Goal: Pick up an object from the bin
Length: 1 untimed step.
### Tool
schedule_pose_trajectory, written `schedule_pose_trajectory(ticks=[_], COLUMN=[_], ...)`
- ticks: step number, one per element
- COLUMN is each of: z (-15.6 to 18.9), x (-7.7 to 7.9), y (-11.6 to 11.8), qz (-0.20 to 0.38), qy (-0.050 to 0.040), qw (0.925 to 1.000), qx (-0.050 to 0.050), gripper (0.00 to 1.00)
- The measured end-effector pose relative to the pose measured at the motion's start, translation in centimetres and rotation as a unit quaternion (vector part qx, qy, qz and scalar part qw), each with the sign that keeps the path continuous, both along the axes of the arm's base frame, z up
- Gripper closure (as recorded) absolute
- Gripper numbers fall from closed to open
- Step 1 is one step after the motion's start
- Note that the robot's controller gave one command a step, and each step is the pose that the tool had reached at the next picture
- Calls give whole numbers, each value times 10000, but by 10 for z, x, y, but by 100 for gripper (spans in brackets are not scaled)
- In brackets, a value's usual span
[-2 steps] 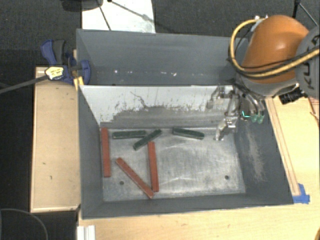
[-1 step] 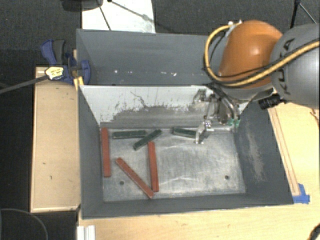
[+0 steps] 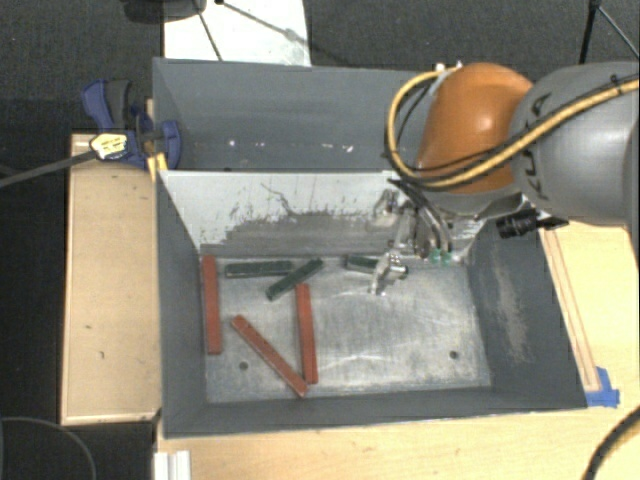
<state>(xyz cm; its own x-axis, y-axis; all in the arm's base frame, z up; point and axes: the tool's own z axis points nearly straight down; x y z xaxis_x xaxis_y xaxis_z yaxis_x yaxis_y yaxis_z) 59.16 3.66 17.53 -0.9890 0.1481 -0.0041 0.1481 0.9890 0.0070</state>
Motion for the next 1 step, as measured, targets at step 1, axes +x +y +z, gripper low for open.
schedule_pose_trajectory(ticks=[1], z=[-18], x=[-3], y=[-34], qz=[226], qy=[26], qw=[9997], qx=[-33], gripper=[0])
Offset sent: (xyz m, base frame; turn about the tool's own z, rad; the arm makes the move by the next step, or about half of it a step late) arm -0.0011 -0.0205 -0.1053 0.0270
